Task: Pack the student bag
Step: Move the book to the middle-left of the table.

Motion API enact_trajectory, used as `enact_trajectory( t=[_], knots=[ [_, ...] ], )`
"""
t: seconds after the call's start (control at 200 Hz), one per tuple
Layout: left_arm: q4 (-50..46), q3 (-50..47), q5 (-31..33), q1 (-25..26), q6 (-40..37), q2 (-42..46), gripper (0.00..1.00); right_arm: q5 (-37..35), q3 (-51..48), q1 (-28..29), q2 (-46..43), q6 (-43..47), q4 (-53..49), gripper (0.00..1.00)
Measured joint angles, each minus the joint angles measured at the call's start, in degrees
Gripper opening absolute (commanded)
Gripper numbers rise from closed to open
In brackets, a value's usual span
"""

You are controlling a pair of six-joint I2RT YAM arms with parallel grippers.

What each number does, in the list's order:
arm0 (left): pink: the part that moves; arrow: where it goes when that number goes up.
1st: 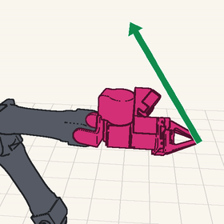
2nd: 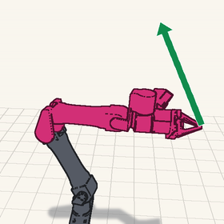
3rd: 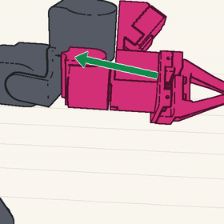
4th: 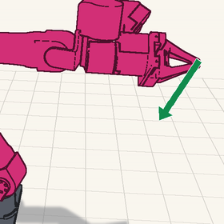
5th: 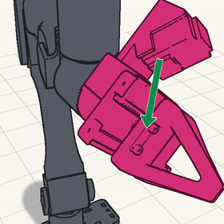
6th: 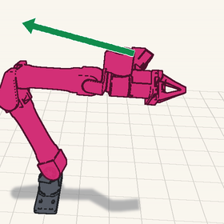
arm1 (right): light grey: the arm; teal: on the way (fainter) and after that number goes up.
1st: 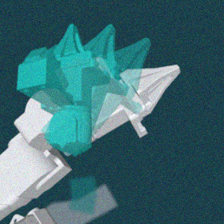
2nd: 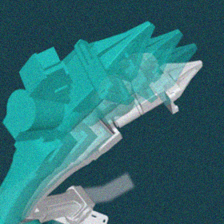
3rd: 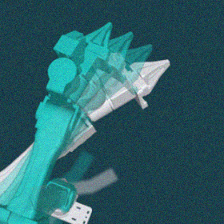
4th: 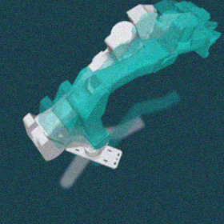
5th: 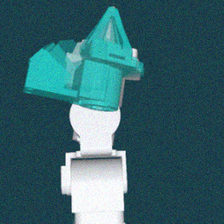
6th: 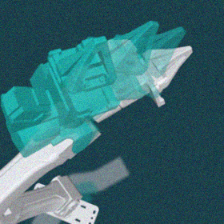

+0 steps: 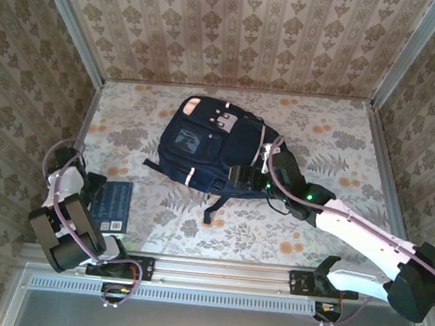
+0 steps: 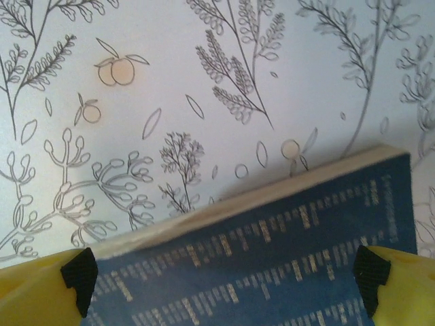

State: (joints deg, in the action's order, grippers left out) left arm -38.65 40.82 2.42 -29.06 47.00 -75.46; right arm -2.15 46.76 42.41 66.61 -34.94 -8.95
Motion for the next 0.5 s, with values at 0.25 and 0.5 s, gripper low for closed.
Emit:
enact_trajectory(
  t=[0.25,0.5],
  knots=[
    [4.57,0.39,-2.36,-2.12,-0.26,-6.95,0.97,4.22,2.23,3.63,5.86,0.76,0.63,0.96],
    [6.91,-2.45,-2.34,-0.9,0.72,-4.33,0.96,6.93,5.64,5.62,10.34,1.66,1.46,0.96]
  ],
)
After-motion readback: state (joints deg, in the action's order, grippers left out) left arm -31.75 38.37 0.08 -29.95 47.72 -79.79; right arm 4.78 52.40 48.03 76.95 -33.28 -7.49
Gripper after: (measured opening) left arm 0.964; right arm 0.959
